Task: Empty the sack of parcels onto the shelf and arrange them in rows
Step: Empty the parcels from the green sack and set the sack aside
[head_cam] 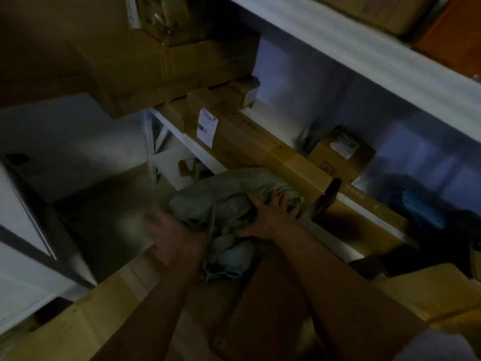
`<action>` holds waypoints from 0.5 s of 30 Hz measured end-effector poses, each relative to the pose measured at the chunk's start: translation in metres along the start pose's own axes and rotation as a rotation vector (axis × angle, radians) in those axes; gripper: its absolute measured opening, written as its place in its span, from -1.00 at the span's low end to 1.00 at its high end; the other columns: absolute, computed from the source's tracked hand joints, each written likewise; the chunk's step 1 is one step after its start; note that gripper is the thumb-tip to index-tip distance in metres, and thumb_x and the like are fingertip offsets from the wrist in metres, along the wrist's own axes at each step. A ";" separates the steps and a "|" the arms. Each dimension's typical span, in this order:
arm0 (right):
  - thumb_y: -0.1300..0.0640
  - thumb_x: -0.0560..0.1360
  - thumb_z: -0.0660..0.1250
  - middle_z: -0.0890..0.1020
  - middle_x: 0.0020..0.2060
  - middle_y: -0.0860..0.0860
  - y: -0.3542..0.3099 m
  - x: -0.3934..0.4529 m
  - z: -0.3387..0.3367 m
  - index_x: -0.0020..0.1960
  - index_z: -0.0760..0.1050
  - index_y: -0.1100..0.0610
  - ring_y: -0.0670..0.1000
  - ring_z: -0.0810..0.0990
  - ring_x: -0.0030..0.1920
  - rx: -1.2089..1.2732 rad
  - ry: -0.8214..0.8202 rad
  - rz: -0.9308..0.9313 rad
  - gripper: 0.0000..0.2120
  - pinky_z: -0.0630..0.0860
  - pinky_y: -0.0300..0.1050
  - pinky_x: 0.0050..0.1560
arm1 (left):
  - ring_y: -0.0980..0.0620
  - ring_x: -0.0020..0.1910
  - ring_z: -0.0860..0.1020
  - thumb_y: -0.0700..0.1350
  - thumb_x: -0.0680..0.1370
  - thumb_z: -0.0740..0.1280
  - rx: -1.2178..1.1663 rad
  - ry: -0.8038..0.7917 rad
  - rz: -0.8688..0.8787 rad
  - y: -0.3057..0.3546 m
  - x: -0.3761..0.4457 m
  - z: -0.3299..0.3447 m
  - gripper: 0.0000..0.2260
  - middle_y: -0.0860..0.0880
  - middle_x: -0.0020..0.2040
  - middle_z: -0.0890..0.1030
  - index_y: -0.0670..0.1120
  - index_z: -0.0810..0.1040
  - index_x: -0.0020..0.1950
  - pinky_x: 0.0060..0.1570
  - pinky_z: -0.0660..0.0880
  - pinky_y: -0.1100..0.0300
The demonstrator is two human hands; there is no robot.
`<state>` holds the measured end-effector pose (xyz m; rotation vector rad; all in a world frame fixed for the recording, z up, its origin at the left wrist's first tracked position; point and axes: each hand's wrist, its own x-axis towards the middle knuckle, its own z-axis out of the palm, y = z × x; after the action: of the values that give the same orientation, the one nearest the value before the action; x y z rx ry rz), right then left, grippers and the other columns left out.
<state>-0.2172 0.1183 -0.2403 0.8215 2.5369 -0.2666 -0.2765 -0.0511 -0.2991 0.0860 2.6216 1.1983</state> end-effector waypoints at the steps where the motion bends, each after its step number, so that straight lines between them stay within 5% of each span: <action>1: -0.43 0.31 0.31 -0.29 0.51 0.22 -0.001 0.003 0.000 0.52 -0.26 -0.24 0.35 -0.34 0.47 -0.012 0.001 0.000 0.02 -0.27 0.49 0.37 | -0.25 0.46 0.14 0.14 0.32 0.46 0.159 0.102 0.140 0.007 -0.001 -0.004 -0.09 -0.24 0.53 0.07 -0.06 0.06 0.53 0.40 0.19 -0.21; 4: -0.42 0.30 0.33 -0.29 0.52 0.21 -0.002 0.012 -0.003 0.51 -0.24 -0.26 0.35 -0.36 0.47 -0.027 -0.004 -0.010 0.01 -0.29 0.48 0.34 | -0.33 0.51 0.00 0.10 0.44 0.32 0.491 0.005 0.791 0.022 0.006 -0.001 -0.28 -0.23 0.55 0.04 0.08 0.07 0.53 0.39 0.07 -0.38; 8: -0.40 0.26 0.38 -0.27 0.53 0.17 0.009 0.024 -0.006 0.51 -0.23 -0.27 0.33 -0.29 0.49 -0.004 -0.113 0.011 0.05 -0.22 0.43 0.41 | -0.16 0.52 -0.27 0.42 0.44 0.03 0.432 -0.592 0.351 0.026 0.025 0.008 -0.31 -0.02 0.57 -0.21 0.24 -0.06 0.51 0.44 -0.23 -0.24; 12: -0.25 0.27 0.49 -0.12 0.56 0.09 0.022 0.024 0.006 0.53 -0.25 -0.16 0.21 -0.08 0.54 0.178 -0.234 -0.031 0.14 0.01 0.16 0.52 | -0.19 0.49 -0.37 0.67 -0.14 -0.04 0.476 -0.658 0.392 0.011 0.021 0.028 0.18 -0.01 0.53 -0.36 0.33 -0.37 0.38 0.37 -0.25 -0.34; 15: -0.16 0.29 0.53 -0.10 0.56 0.05 0.024 0.028 0.025 0.53 -0.35 -0.06 0.16 -0.08 0.54 0.165 -0.266 -0.067 0.21 -0.02 0.05 0.52 | -0.25 0.48 -0.35 0.56 0.17 0.18 0.620 -0.584 0.464 -0.001 0.015 0.043 0.08 -0.08 0.52 -0.37 0.18 -0.49 0.33 0.36 -0.20 -0.38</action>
<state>-0.2143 0.1435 -0.2764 0.7087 2.3168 -0.5749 -0.2798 -0.0175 -0.3299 1.0296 2.3703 0.3146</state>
